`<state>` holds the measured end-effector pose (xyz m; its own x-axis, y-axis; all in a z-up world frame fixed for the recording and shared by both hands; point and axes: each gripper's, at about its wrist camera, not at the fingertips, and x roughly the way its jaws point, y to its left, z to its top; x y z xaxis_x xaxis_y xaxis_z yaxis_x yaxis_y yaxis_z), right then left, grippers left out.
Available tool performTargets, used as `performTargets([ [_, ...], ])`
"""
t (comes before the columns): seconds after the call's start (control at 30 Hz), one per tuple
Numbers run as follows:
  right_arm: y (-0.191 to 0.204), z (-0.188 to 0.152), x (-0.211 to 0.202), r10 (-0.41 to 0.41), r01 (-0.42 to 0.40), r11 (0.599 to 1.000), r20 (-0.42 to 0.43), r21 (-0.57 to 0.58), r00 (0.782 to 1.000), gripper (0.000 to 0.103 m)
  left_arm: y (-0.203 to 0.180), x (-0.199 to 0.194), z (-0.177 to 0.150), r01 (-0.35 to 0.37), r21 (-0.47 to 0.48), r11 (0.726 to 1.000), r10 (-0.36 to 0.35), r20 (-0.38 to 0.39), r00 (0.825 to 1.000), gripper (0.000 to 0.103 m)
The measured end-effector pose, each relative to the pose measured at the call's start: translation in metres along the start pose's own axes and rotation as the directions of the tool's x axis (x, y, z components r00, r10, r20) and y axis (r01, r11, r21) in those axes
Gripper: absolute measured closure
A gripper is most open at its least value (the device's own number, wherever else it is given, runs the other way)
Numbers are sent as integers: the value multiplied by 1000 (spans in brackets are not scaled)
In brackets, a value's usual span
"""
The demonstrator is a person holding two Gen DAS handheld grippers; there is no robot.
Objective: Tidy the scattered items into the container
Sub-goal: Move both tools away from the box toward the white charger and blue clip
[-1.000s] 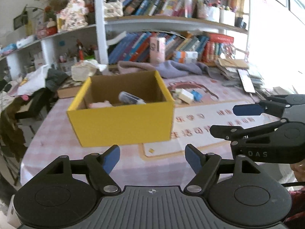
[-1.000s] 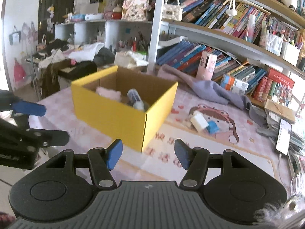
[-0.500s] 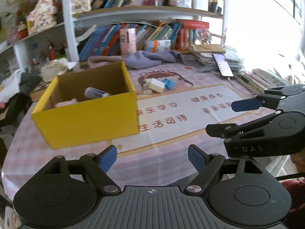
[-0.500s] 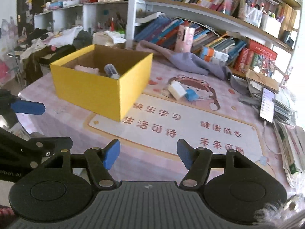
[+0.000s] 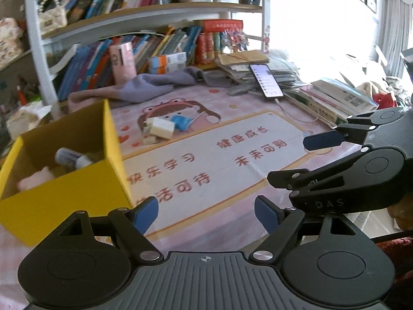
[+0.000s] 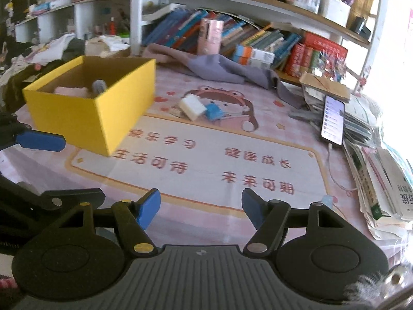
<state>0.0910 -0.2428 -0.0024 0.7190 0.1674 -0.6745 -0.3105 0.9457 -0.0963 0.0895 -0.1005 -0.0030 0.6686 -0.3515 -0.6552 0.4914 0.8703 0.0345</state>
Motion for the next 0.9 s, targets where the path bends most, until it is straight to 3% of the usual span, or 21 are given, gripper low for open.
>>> performTargets([
  [0.27,-46,21,39,2,-2,1000,-23,26,1000,35,-2,49,35,-16,-16,1000,16,-25,1000,19],
  [0.5,-92,50,90,32,-32,999,-13,19,999,35,5,105,81,-93,-20,995,92,-49,995,19],
  [0.77,-133,92,157,115,-114,993,10,-22,993,35,22,159,131,-209,-59,976,205,-66,976,19],
  [0.9,-142,116,193,169,-168,985,30,-40,985,35,30,189,141,-257,-63,964,249,-115,962,20],
])
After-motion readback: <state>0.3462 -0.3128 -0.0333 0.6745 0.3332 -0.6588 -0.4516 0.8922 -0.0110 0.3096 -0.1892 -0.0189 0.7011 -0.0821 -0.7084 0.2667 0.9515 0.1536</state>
